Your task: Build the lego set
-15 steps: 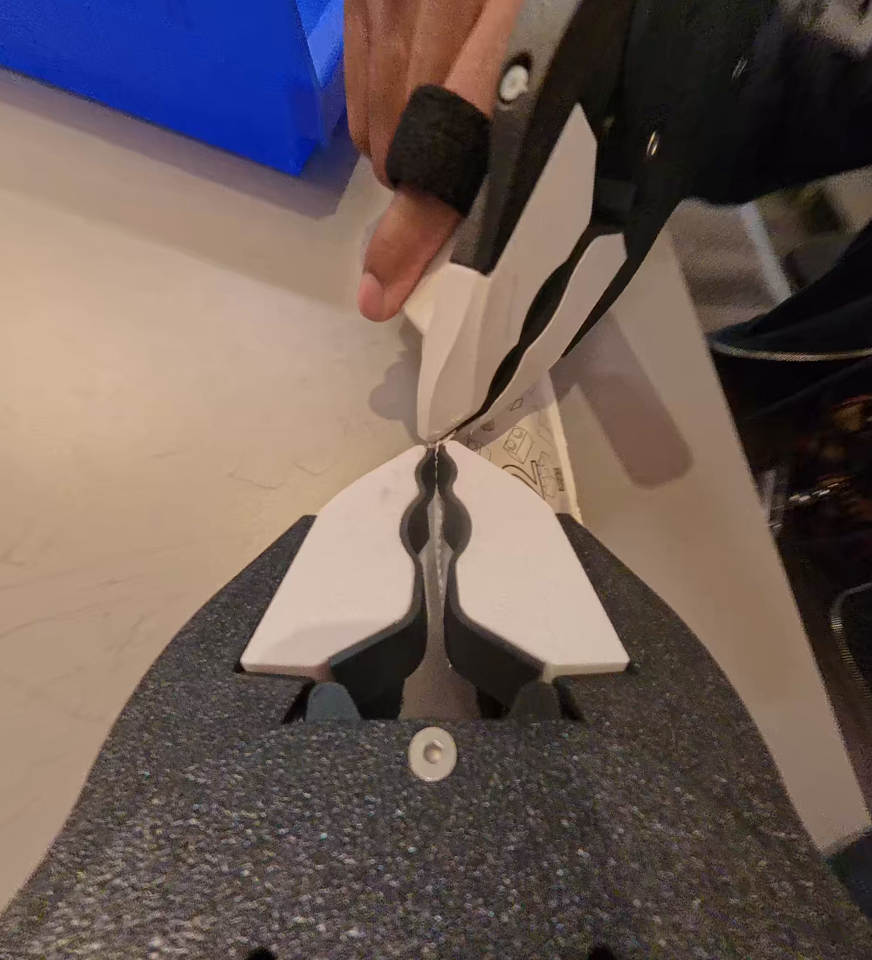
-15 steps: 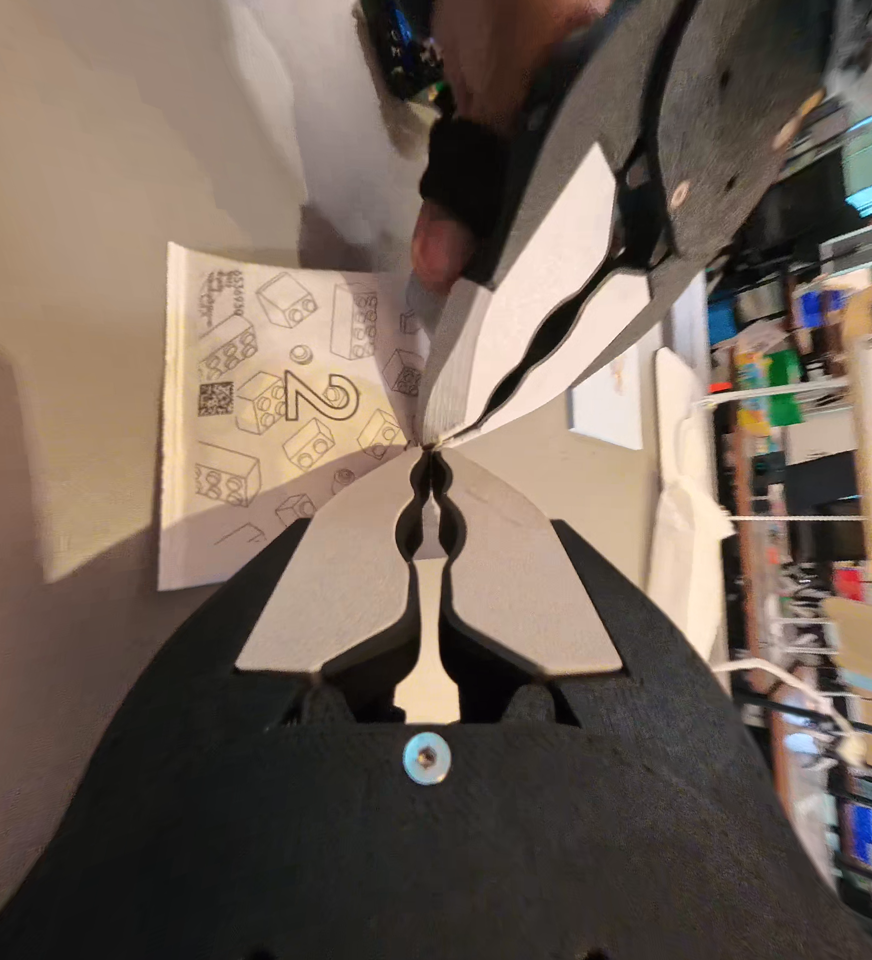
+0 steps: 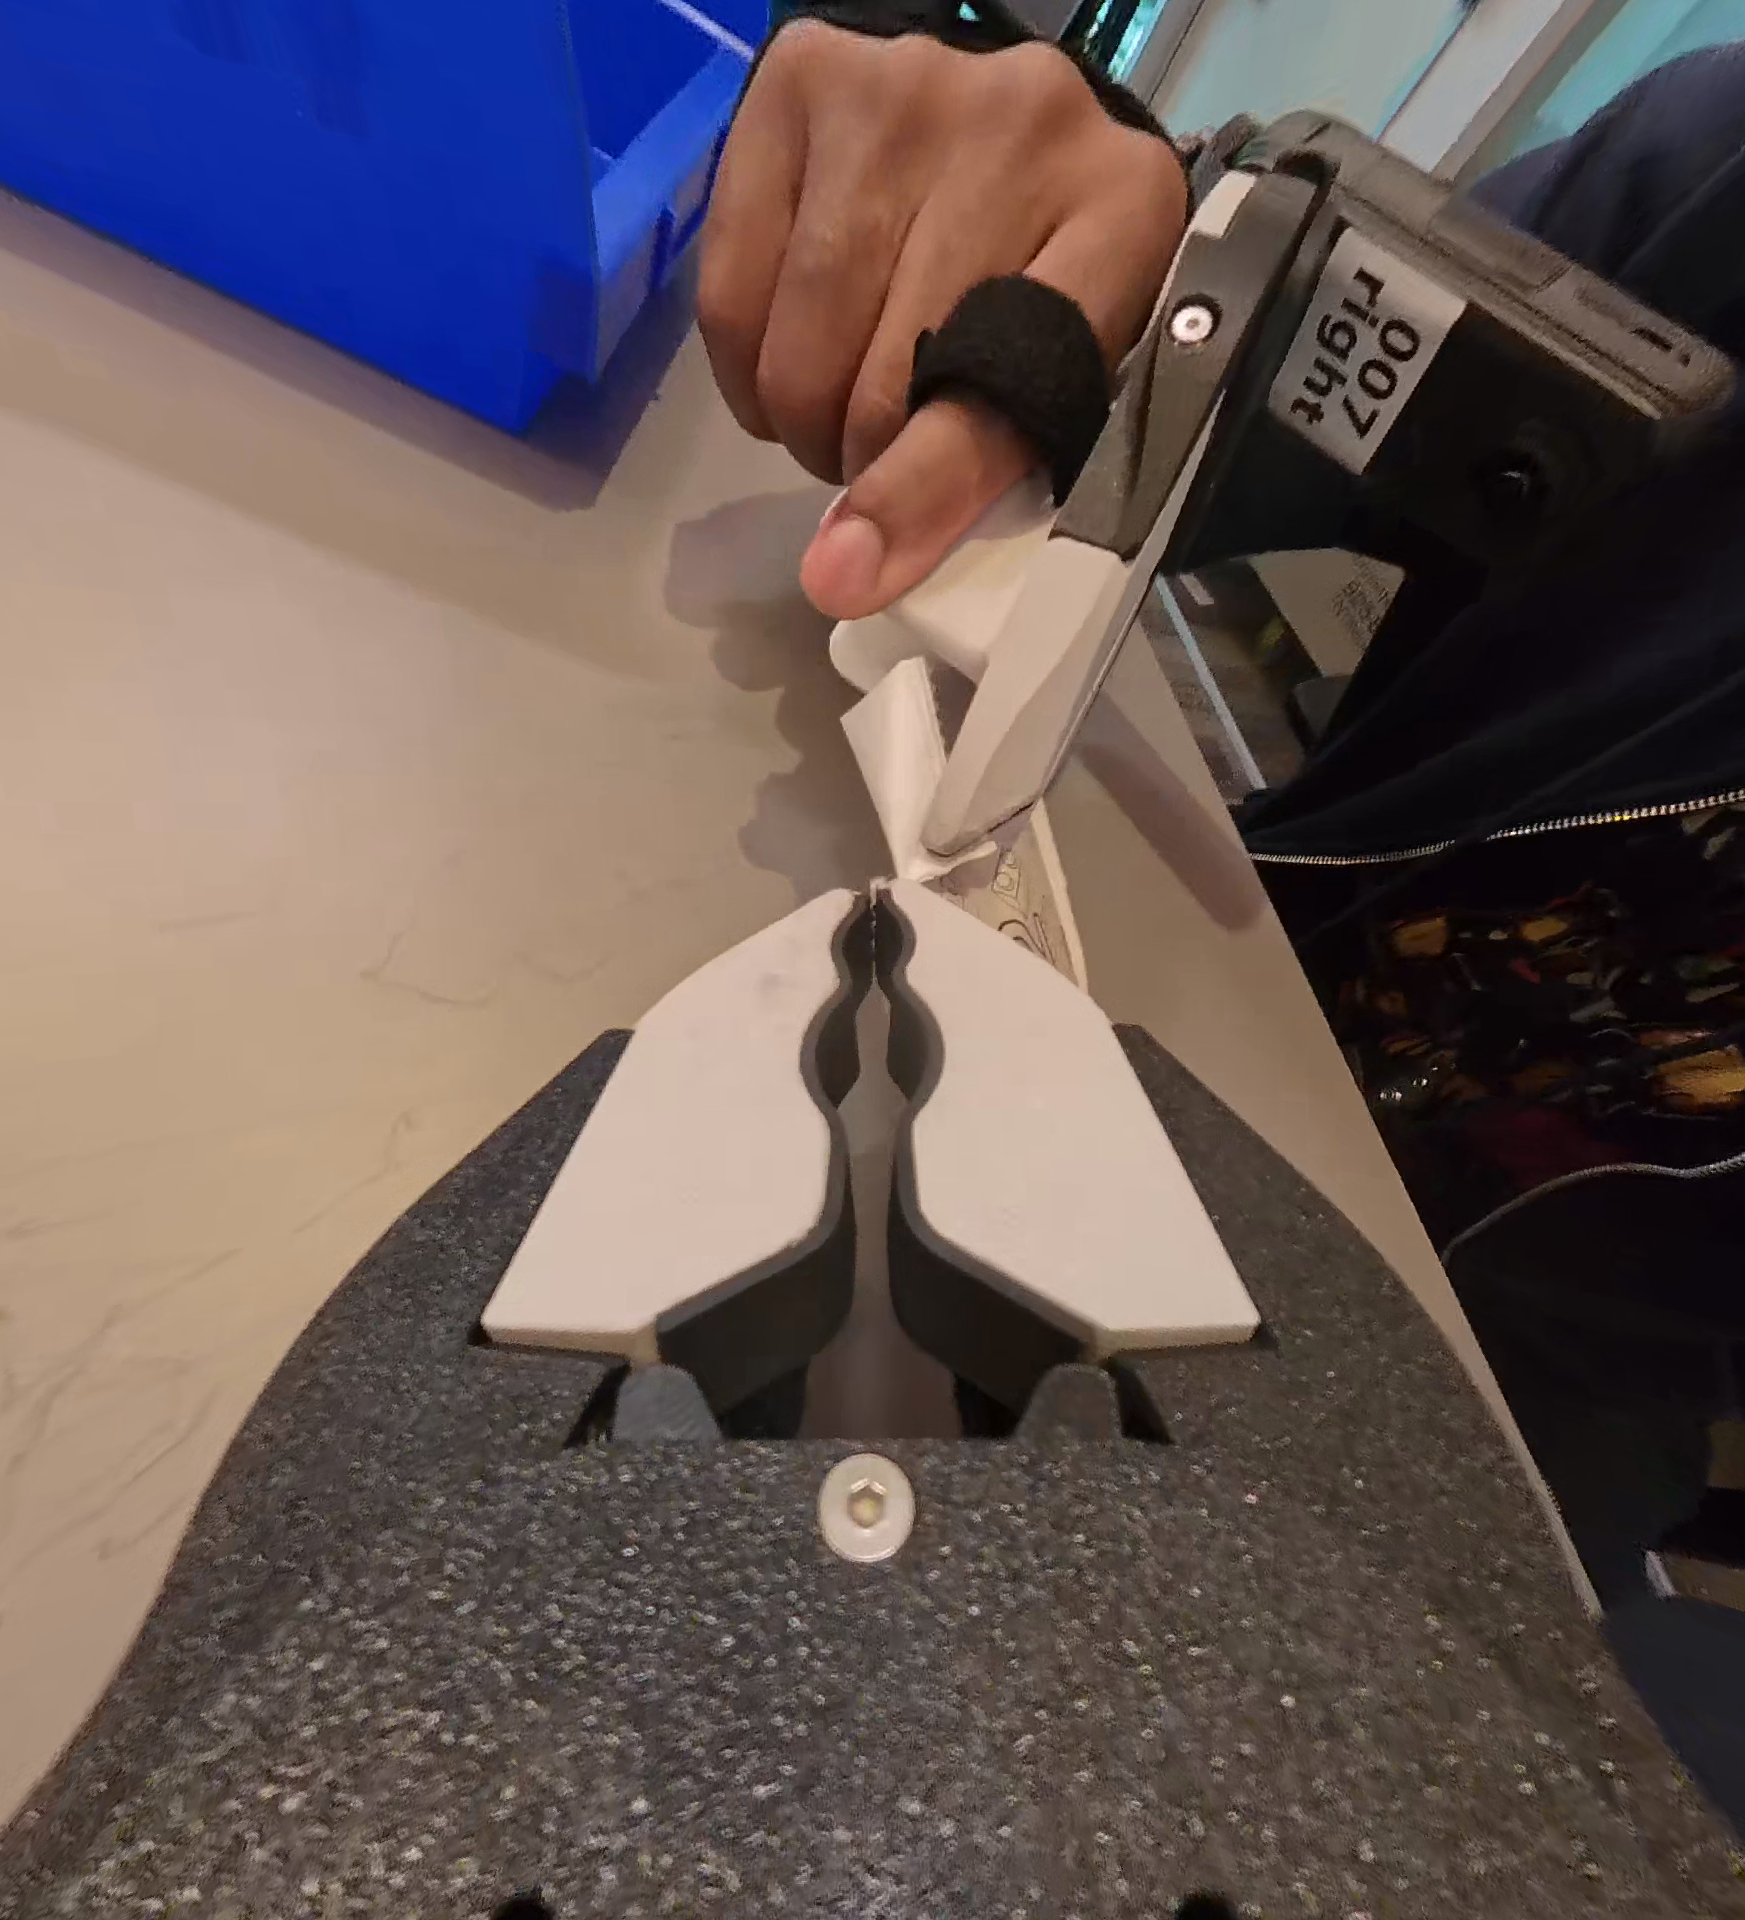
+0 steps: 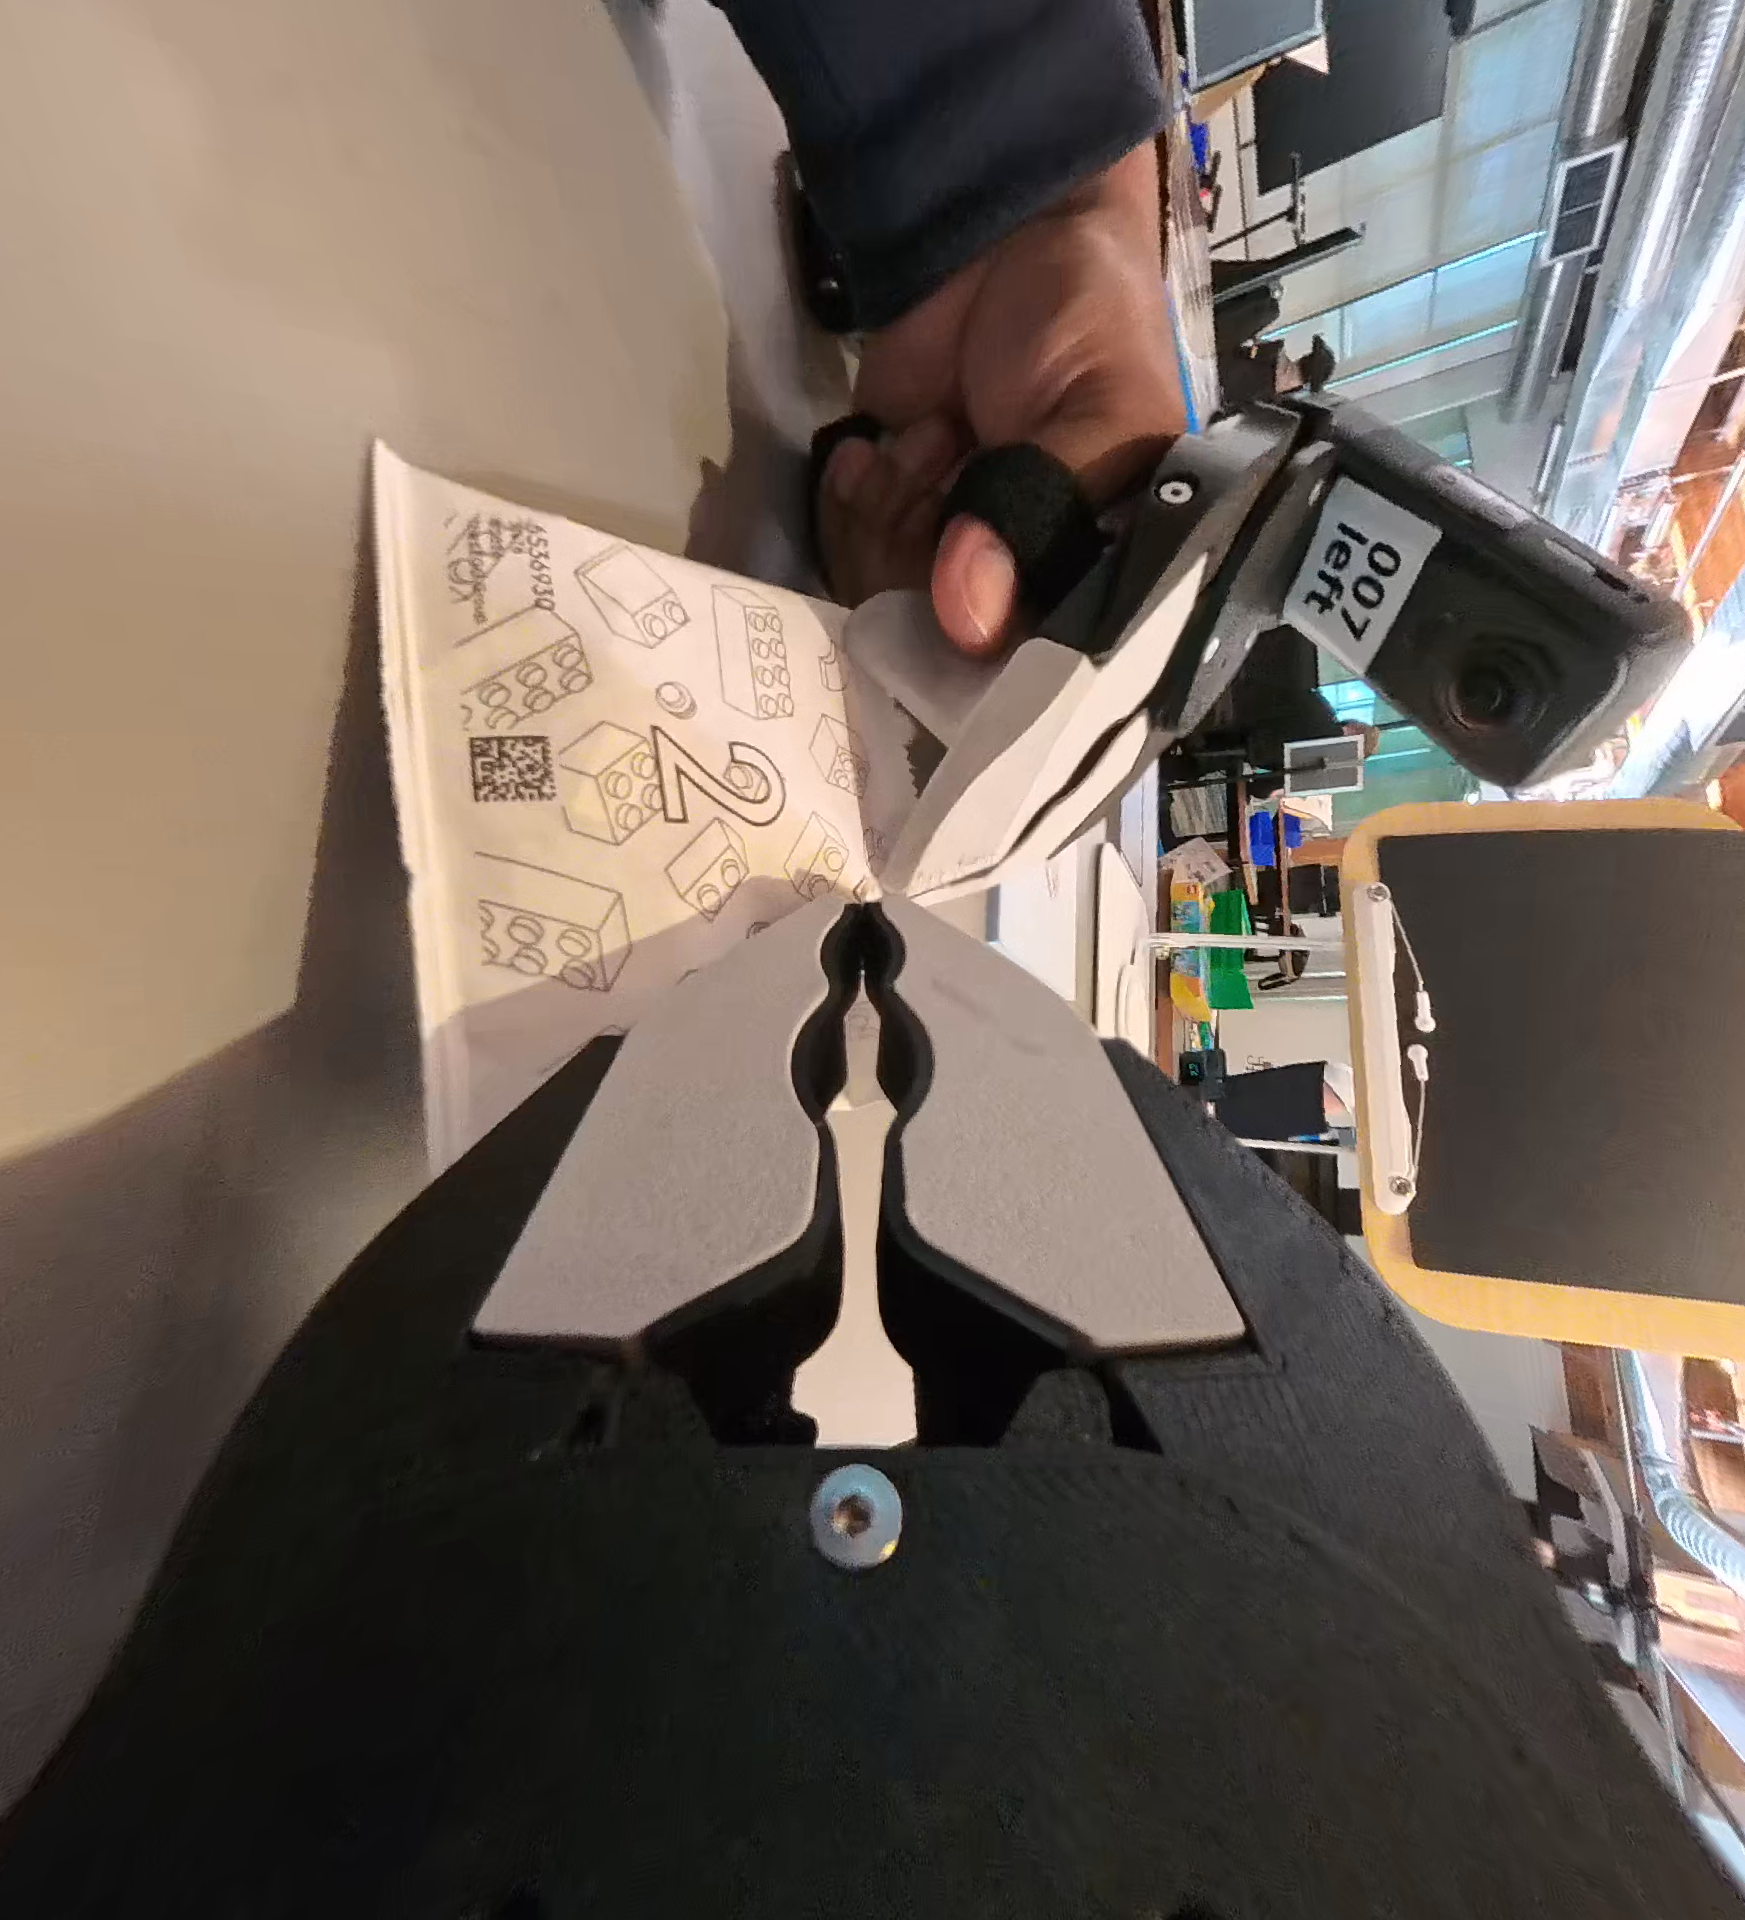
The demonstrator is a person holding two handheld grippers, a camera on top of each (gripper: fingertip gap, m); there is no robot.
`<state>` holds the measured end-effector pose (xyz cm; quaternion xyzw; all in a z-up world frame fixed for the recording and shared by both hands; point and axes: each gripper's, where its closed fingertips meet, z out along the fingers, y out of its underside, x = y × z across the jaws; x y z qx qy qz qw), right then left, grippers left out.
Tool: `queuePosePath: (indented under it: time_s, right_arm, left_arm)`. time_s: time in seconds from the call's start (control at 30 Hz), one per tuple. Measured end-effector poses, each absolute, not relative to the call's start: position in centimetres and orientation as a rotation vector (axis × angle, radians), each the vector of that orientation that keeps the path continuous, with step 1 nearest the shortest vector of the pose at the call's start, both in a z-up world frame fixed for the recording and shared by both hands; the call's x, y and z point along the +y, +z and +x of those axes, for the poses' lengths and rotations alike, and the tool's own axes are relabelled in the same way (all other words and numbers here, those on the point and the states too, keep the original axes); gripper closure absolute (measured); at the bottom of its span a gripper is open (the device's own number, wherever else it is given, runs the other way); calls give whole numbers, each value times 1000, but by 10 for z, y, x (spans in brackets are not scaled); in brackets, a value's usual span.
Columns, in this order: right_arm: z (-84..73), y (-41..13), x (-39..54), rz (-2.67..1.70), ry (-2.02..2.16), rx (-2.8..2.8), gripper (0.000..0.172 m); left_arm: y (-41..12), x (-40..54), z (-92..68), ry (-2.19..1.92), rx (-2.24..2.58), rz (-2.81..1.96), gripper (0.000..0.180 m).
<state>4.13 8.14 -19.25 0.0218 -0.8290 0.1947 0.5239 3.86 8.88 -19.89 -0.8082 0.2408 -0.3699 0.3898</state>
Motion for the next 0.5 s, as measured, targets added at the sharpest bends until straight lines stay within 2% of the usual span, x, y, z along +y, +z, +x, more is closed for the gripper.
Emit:
queuePosePath:
  time_s: [0.5]
  right_arm:
    - [58,-186,87,76,538,-1955,172]
  left_arm:
    - [-200,89,28,-888,596,-2060,180]
